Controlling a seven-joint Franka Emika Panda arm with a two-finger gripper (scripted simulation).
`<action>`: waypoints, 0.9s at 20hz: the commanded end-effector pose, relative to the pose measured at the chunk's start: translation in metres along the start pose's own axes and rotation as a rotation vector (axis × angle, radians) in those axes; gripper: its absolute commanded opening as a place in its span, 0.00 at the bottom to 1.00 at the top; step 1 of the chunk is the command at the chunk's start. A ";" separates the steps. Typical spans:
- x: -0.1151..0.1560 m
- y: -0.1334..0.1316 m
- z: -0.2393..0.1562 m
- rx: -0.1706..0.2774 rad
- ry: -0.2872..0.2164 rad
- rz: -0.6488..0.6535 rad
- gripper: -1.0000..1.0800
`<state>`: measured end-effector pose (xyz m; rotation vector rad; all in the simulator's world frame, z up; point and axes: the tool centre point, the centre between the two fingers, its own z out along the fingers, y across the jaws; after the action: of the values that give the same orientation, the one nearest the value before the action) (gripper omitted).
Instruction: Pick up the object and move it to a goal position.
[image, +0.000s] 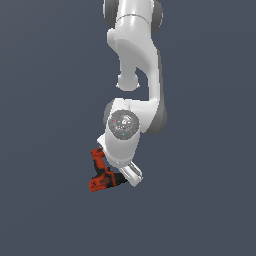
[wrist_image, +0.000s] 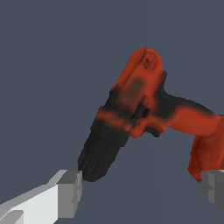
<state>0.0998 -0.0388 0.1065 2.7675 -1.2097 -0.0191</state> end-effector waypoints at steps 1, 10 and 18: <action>0.004 -0.004 0.007 -0.015 0.005 0.062 1.00; 0.013 -0.018 0.032 -0.062 0.033 0.267 1.00; 0.015 -0.026 0.045 -0.087 0.056 0.378 1.00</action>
<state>0.1250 -0.0375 0.0610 2.4264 -1.6304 0.0340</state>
